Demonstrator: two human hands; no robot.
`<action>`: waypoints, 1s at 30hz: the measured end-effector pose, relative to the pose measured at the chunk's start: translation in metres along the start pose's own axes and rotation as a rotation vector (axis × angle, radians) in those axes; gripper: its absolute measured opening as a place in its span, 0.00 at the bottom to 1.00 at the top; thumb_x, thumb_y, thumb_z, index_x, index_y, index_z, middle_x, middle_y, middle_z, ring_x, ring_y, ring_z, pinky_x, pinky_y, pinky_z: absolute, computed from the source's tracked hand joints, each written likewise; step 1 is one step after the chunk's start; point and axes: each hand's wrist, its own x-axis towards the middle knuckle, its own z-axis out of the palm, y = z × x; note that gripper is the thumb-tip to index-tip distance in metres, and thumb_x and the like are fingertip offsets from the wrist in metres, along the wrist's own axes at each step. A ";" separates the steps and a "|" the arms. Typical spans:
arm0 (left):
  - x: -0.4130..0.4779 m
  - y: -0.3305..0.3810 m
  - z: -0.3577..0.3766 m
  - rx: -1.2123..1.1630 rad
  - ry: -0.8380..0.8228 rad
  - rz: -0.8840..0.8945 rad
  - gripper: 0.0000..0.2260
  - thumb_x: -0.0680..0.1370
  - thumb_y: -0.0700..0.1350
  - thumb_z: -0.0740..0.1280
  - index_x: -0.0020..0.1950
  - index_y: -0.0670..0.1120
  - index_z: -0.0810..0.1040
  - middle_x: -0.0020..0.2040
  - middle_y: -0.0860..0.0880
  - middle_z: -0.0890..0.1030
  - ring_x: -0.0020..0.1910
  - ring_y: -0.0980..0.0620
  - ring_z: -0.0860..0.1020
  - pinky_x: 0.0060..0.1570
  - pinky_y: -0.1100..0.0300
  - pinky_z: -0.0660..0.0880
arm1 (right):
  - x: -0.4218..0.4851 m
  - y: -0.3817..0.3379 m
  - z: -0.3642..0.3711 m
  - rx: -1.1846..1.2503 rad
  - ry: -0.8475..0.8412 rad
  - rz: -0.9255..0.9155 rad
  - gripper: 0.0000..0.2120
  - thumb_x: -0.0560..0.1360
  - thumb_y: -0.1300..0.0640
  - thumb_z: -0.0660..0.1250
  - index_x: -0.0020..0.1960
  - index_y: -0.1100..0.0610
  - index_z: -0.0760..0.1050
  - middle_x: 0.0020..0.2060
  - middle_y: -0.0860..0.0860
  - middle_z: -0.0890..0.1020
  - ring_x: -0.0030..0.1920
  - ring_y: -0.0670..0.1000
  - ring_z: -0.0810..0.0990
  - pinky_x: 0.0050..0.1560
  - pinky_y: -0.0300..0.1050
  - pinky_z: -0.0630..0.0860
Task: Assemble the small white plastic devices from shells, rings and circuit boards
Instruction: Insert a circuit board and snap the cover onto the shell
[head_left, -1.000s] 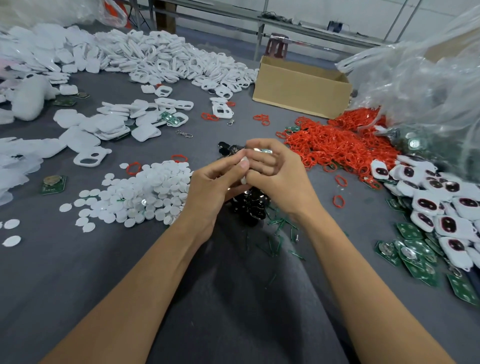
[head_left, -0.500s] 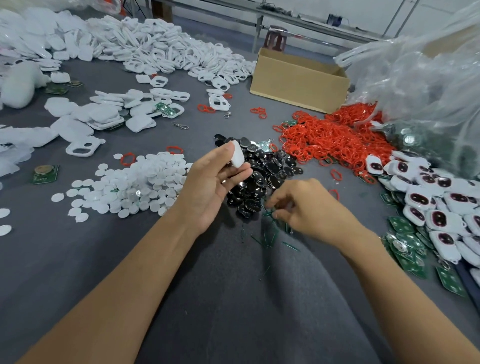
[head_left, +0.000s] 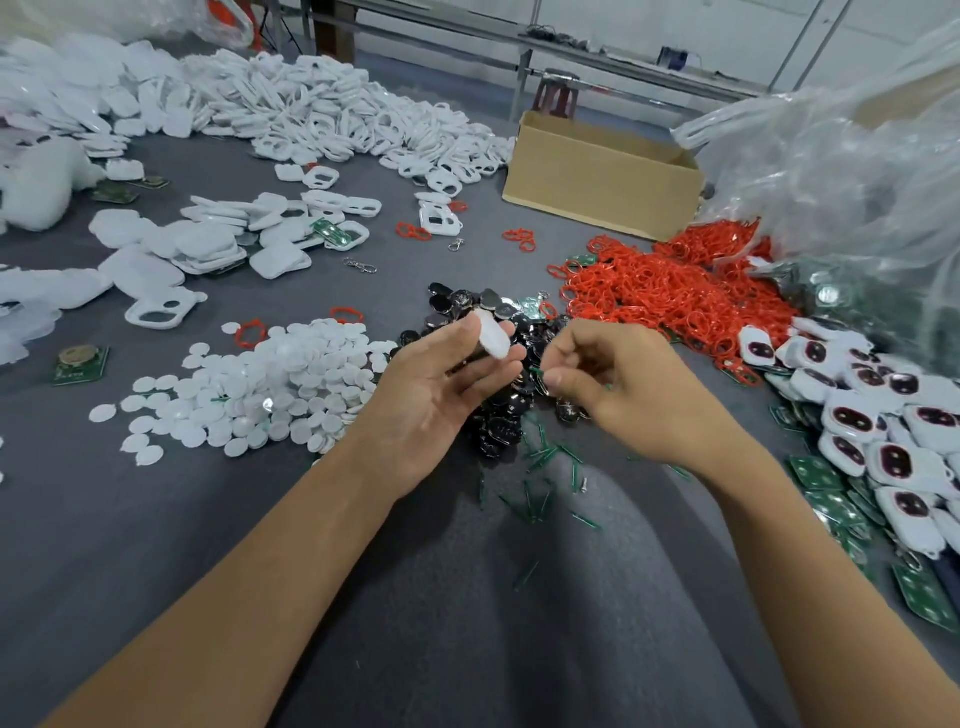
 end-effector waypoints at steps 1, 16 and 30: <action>0.001 0.000 0.000 -0.004 -0.011 0.004 0.14 0.72 0.44 0.66 0.53 0.38 0.79 0.50 0.43 0.83 0.47 0.48 0.84 0.50 0.59 0.81 | 0.001 -0.003 0.000 0.065 0.028 -0.006 0.10 0.75 0.66 0.67 0.41 0.52 0.76 0.32 0.46 0.77 0.34 0.46 0.75 0.39 0.38 0.72; 0.000 0.000 0.000 0.046 -0.091 0.021 0.19 0.72 0.38 0.67 0.63 0.42 0.77 0.52 0.47 0.85 0.47 0.53 0.84 0.46 0.65 0.79 | 0.002 -0.011 0.016 -0.085 0.269 -0.199 0.02 0.72 0.65 0.69 0.42 0.59 0.79 0.35 0.51 0.79 0.35 0.50 0.74 0.39 0.43 0.71; -0.001 -0.010 0.000 0.259 0.055 0.184 0.24 0.62 0.41 0.76 0.58 0.44 0.80 0.52 0.47 0.84 0.45 0.51 0.83 0.44 0.62 0.80 | 0.000 -0.012 0.017 -0.274 0.298 -0.190 0.05 0.69 0.68 0.69 0.38 0.60 0.80 0.31 0.49 0.75 0.33 0.51 0.71 0.34 0.46 0.69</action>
